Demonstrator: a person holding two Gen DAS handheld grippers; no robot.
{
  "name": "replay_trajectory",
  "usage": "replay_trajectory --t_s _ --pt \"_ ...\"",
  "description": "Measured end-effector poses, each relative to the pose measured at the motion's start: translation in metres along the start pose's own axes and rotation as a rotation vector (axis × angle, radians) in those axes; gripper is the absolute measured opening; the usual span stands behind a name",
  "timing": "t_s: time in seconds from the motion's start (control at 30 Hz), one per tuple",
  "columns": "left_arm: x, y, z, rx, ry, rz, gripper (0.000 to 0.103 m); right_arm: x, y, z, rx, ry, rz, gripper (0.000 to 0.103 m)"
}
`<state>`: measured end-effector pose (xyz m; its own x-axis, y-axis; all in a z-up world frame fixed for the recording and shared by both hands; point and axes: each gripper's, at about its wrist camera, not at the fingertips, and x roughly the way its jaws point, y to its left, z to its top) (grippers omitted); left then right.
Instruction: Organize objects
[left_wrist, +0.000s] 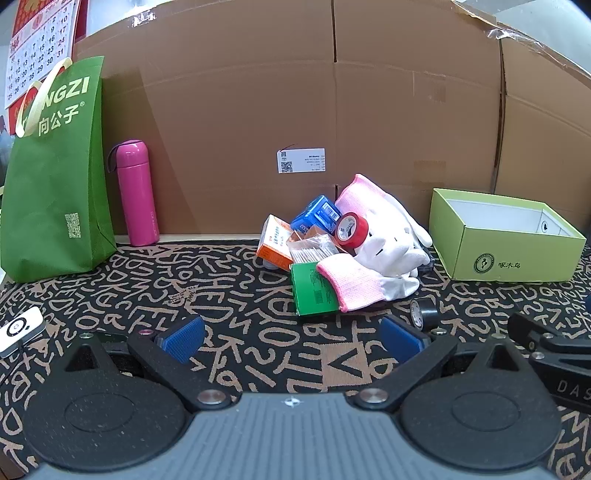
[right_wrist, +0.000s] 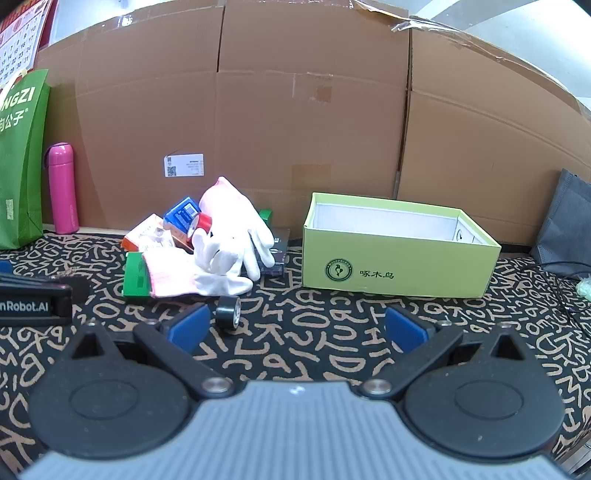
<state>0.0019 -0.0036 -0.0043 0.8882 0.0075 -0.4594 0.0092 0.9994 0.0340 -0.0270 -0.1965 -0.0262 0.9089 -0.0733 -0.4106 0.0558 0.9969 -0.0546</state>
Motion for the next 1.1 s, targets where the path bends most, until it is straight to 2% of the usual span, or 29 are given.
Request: replay_trajectory --t_s 1.1 --pt "0.0018 -0.0070 -0.0050 0.001 0.005 -0.008 0.103 0.0029 0.0021 -0.0030 -0.003 0.004 -0.001 0.103"
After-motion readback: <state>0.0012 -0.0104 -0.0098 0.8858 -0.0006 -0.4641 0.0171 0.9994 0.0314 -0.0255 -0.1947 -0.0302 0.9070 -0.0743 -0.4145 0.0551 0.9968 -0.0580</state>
